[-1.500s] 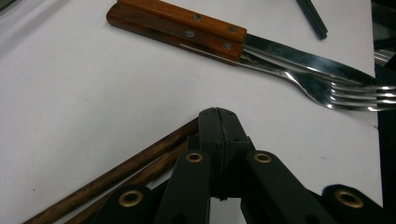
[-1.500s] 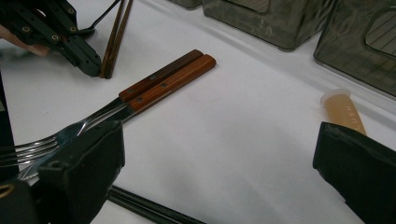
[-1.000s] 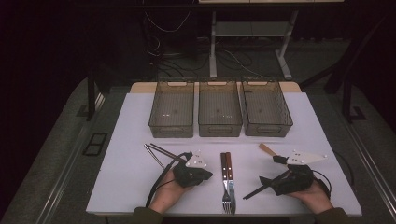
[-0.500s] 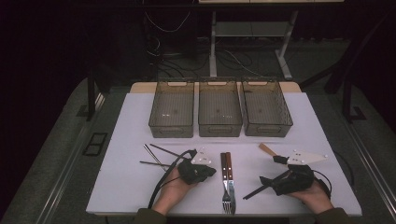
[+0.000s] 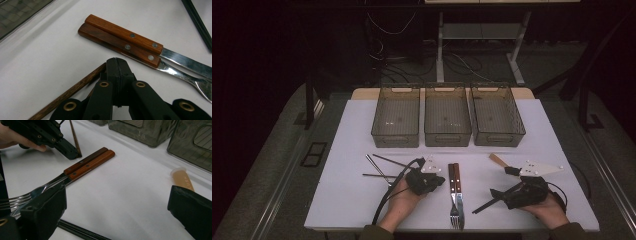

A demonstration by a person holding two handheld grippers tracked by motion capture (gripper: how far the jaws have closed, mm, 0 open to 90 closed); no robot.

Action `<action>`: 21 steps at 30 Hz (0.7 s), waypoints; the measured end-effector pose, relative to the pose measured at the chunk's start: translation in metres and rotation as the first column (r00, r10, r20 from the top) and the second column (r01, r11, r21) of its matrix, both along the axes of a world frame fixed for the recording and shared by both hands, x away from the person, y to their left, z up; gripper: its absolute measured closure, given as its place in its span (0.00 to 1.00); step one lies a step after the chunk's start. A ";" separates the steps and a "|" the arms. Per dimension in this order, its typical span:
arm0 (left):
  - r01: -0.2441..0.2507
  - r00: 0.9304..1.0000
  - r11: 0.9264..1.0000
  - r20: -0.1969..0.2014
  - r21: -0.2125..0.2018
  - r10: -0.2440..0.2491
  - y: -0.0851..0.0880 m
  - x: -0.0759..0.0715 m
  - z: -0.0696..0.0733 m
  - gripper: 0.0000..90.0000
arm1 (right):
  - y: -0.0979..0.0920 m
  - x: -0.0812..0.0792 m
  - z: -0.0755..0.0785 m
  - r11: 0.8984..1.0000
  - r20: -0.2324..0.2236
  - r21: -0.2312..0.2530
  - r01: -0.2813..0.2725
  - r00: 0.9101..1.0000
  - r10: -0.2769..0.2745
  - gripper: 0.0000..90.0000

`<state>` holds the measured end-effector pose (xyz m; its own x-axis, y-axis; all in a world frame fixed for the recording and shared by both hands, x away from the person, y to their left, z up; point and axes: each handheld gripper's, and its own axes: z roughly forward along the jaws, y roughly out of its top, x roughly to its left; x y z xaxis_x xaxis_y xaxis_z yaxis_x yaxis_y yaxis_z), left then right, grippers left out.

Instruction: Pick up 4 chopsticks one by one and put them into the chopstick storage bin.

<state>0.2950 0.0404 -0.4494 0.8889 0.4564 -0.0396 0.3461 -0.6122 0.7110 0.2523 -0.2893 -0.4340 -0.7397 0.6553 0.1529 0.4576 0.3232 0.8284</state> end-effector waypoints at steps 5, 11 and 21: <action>-0.011 1.000 1.000 -0.020 -0.015 0.011 0.000 0.001 0.000 1.00 | 0.000 0.000 0.000 1.000 0.000 0.002 0.000 1.000 0.000 0.03; 0.000 0.998 0.996 -0.063 -0.089 -0.006 0.009 -0.002 0.013 0.99 | -0.001 0.000 0.000 1.000 0.006 0.002 0.000 1.000 0.000 0.03; -0.065 0.997 0.996 -0.054 -0.056 0.062 0.068 0.016 0.036 0.99 | -0.001 0.000 0.000 1.000 0.003 0.003 -0.001 1.000 0.001 0.03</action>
<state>0.3110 0.1087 -0.4134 0.8544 0.5072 -0.1131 0.4203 -0.5463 0.7245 0.2524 -0.2902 -0.4338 -0.7411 0.6539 0.1525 0.4543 0.3211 0.8310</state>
